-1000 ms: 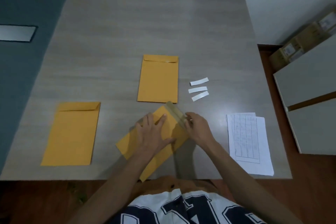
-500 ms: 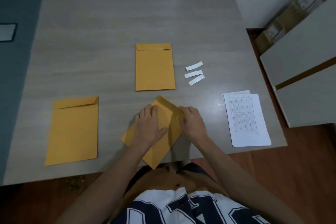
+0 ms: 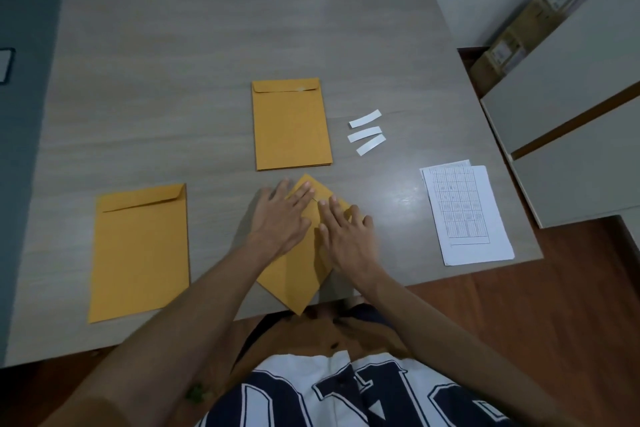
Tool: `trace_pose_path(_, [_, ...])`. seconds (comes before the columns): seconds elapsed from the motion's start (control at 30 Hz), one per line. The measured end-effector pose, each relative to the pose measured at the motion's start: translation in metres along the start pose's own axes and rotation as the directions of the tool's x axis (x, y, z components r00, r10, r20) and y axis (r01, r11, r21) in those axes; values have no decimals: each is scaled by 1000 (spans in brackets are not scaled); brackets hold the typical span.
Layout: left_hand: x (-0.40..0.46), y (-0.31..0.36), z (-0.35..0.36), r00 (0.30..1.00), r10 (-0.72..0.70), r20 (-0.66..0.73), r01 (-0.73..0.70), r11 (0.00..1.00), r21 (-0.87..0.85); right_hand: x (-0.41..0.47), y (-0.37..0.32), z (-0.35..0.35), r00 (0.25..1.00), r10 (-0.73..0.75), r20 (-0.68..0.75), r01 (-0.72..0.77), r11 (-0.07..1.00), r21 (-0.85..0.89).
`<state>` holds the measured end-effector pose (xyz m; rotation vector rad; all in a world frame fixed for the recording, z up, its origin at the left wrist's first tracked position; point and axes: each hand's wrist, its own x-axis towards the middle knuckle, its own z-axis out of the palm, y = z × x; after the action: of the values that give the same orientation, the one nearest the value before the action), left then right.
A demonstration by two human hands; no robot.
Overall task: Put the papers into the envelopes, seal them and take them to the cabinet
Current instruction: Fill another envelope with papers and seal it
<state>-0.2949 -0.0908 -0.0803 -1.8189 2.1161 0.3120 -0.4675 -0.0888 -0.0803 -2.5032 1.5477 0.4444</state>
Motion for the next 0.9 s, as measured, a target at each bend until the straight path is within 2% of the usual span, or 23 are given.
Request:
trace_pose_path(0.2, [-4,1,8,999,-35,7,35,999,-38,-6,18,2,1000,-16,6,16,998,-63])
trace_pose_path(0.33, [-6,0,9,999,-33,21,34,999,-37,-32,43,5,990,6,-139,-15,998,-64])
trace_pose_path(0.4, [-1,6,4,995,-80,58,80,997,-3,-34,45,7,979,3,-202,-16,998,-61])
trace_pose_path(0.5, [5,29,-15,990,-134,51,135,991,-14,-34,42,6,984,5,-178,-15,998,-53])
trace_pose_path(0.6, [-5,51,-7,993,117,-22,-118,992,-39,-35,44,5,982,1,-190,-17,996,-85])
trace_pose_path(0.67, [-11,49,4,986,166,-24,-167,984,-55,-34,45,5,981,-1,-196,-21,994,-110])
trace_pose_path(0.9, [1,0,9,989,-145,-11,144,986,-86,-32,47,-4,993,0,-116,-10,997,-82])
